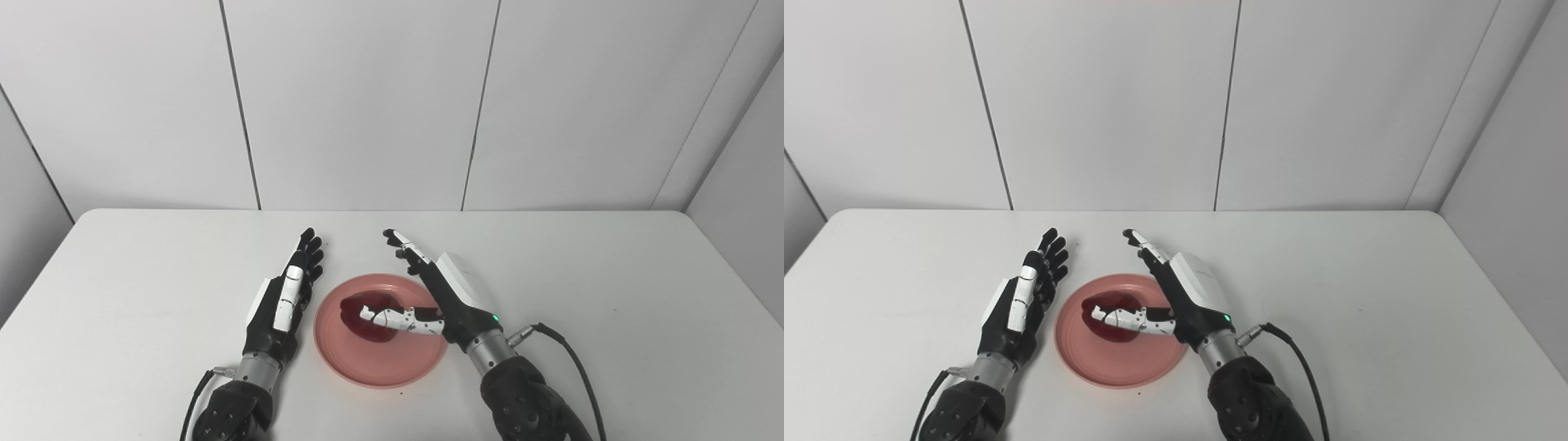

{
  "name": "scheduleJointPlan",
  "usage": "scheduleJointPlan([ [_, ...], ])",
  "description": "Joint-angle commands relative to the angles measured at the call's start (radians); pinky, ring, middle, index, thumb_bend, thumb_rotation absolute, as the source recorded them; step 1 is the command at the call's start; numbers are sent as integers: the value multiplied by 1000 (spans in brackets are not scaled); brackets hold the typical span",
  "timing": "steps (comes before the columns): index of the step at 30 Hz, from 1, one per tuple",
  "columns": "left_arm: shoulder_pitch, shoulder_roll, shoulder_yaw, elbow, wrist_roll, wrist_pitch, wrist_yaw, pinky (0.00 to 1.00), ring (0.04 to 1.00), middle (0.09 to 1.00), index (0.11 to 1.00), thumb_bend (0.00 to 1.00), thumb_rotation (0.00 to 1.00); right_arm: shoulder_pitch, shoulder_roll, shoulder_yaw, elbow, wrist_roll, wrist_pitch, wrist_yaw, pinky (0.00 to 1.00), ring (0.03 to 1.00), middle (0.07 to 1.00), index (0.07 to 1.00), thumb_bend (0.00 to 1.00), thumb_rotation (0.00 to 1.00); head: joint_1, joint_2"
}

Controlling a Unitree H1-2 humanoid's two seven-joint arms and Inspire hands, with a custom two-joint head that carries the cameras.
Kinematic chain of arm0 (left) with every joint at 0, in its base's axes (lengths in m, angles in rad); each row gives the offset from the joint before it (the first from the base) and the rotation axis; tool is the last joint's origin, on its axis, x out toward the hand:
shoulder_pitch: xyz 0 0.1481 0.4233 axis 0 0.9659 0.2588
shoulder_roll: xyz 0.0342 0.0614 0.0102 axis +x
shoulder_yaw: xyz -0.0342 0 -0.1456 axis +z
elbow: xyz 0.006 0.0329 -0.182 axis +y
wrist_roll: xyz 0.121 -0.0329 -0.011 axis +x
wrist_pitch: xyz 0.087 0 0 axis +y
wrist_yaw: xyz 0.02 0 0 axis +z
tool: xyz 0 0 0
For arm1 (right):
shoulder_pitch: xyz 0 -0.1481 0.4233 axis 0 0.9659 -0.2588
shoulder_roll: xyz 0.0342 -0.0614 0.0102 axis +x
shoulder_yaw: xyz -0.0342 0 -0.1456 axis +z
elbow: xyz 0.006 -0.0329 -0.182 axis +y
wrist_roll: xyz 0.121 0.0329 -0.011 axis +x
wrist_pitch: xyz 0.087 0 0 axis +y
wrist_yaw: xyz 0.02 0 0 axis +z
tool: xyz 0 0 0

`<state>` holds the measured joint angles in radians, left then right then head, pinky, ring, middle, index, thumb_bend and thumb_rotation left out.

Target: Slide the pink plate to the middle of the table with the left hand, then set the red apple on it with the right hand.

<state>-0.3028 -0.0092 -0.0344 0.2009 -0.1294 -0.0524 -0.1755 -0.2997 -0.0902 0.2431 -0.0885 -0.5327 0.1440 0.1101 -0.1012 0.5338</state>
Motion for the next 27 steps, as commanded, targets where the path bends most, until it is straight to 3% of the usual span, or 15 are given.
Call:
scheduleJointPlan([
  [1,-24,-1,3,-25,-17,-17,-9,1000,1000,1000,1000,652,1000,-9,-6,-39,-3,61,-72,-34,848,929,968,981,684,839,-4,0],
  [7,-23,3,1,-18,-17,-33,-18,1000,1000,1000,1000,639,1000,5,-6,-79,54,130,-146,-84,892,965,997,999,656,923,3,3],
  [13,-21,6,6,-19,-21,-31,-19,1000,1000,1000,1000,669,1000,11,15,-124,95,234,-172,-102,939,981,996,1000,637,997,3,1],
  [20,-19,11,11,-13,-33,-40,-24,1000,1000,1000,1000,692,1000,18,48,-154,119,260,-189,-153,954,991,1000,1000,640,1000,-3,-7],
  [27,-17,18,12,-8,-27,-48,-21,1000,1000,1000,1000,697,1000,24,79,-178,133,337,-202,-152,982,989,1000,1000,669,1000,-5,-16],
])
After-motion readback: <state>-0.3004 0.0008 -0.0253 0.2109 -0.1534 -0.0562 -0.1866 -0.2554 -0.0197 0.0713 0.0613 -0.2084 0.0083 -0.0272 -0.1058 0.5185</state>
